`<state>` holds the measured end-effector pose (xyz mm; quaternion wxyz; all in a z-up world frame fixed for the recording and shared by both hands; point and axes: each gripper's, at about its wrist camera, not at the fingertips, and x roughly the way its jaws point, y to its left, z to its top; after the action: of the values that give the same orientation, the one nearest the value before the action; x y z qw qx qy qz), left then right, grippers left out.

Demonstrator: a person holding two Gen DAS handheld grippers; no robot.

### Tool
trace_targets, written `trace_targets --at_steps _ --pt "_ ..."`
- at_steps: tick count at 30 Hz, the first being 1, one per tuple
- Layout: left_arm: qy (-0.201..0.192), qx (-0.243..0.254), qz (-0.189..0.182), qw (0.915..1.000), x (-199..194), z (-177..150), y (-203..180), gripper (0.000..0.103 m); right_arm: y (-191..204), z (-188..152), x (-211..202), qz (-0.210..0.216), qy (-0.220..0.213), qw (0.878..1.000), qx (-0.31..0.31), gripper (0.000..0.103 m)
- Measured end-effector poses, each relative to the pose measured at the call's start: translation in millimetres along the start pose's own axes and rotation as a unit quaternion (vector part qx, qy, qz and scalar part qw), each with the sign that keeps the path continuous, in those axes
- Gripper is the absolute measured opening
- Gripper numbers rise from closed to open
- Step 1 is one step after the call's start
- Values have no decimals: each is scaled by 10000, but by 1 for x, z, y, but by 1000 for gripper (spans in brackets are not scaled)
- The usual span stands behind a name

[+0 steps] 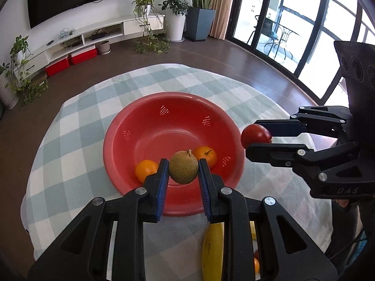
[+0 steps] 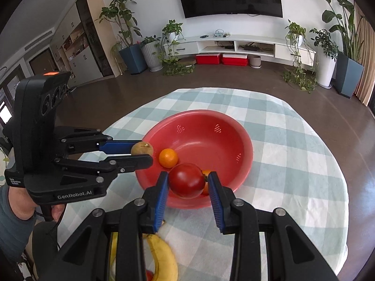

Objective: Organize fruits
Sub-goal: 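Carry the kiwi and tomato into the red basin and open both tools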

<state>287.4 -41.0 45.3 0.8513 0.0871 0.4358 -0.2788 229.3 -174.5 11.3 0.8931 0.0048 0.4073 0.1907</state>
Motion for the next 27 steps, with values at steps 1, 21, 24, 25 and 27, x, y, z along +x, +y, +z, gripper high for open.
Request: trace_targets --at_steps 1,21,24,25,27 --pt "50 7 26 10000 8 2 0 23 -2 2 8 -28 45 10000 -14 37" --pt "545 309 411 9972 86 -20 -2 24 -12 5 84 -418 659 9966 -248 37" --pt "535 252 447 9972 87 -21 1 25 -10 4 83 -430 664 9965 -279 37" --pt "520 218 447 9974 87 -21 2 26 -11 3 82 -437 671 9964 -270 37" --pt "489 191 434 9977 83 -24 2 26 -10 3 81 -445 641 9966 -265 37"
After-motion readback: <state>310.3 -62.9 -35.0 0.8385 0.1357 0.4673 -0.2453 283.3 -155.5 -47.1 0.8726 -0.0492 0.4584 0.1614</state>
